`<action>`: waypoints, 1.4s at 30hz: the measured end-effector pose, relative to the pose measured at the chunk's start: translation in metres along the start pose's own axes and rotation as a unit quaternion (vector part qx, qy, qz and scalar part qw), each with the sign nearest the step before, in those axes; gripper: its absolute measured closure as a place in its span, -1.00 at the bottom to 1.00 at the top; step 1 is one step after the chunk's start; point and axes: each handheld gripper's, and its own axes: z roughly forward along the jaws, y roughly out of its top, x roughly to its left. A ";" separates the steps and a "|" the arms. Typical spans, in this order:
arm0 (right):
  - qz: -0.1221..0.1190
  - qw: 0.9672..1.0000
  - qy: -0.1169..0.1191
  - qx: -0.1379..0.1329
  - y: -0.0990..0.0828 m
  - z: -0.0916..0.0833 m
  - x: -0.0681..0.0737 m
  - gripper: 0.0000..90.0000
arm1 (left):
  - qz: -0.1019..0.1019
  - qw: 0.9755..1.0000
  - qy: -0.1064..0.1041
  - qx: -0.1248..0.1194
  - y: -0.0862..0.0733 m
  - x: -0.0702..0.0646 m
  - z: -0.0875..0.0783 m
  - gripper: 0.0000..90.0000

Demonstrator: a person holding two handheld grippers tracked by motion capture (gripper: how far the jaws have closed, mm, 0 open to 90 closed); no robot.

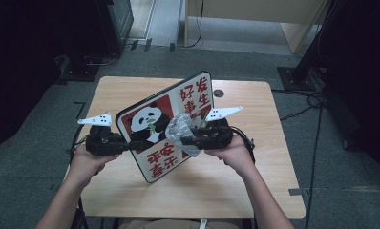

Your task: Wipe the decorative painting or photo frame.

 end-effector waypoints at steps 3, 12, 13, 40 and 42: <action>-0.001 1.000 -0.001 0.002 -0.003 0.001 -0.001 0.34 | 0.000 1.000 0.000 0.000 0.000 0.000 0.000 0.64; 0.001 1.000 -0.004 0.012 -0.013 0.004 -0.002 0.33 | 0.000 1.000 0.000 0.000 0.000 0.000 0.000 0.64; 0.002 1.000 -0.004 0.012 -0.014 0.005 -0.002 0.33 | 0.000 1.000 -0.001 0.000 0.000 0.000 0.000 0.64; 0.020 0.999 -0.006 0.041 -0.046 0.016 -0.006 0.32 | 0.001 1.000 -0.001 0.000 0.000 0.000 0.000 0.64; 0.020 0.999 -0.008 0.044 -0.049 0.017 -0.007 0.32 | 0.001 1.000 -0.002 0.000 0.000 0.000 0.000 0.64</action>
